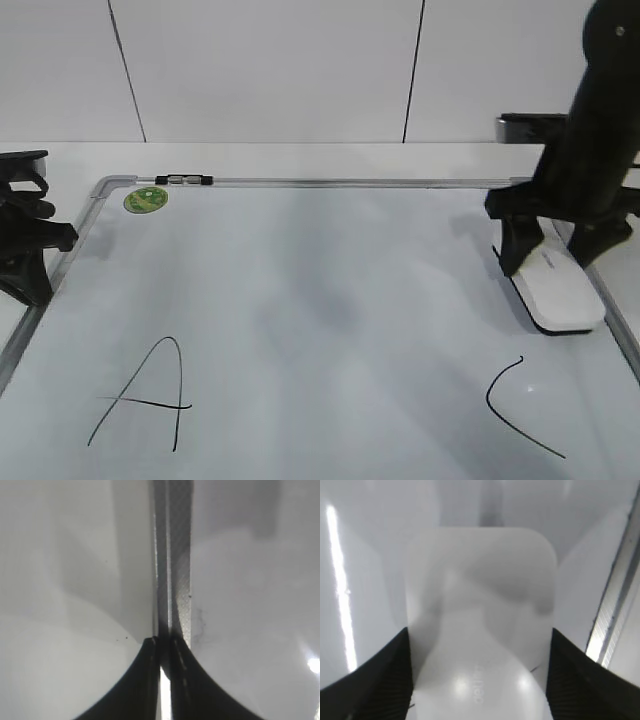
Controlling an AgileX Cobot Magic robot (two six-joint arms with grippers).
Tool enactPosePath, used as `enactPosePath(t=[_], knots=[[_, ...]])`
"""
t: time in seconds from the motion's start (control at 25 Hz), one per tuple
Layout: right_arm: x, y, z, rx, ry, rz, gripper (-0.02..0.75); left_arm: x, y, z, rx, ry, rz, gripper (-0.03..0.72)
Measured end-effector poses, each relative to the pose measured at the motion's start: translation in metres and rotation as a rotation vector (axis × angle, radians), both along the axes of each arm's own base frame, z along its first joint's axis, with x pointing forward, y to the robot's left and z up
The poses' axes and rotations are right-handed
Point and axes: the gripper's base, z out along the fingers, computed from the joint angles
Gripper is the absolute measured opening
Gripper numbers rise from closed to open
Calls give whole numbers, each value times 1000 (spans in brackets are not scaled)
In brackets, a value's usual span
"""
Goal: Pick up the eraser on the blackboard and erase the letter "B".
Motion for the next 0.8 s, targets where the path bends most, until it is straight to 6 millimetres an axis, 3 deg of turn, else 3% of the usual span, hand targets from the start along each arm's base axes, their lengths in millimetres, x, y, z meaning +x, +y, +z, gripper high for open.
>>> enactPosePath(t=[0.2,0.36,0.8], knots=[[-31,-31,-8,60,-7,-43,531,0,0,0,0,0,-2,20],[-31,-43,-7,82,-35,-46,531,0,0,0,0,2,-2,20],[-26,-47,-7,75,-91,-30,531,0,0,0,-3,4,0,20]])
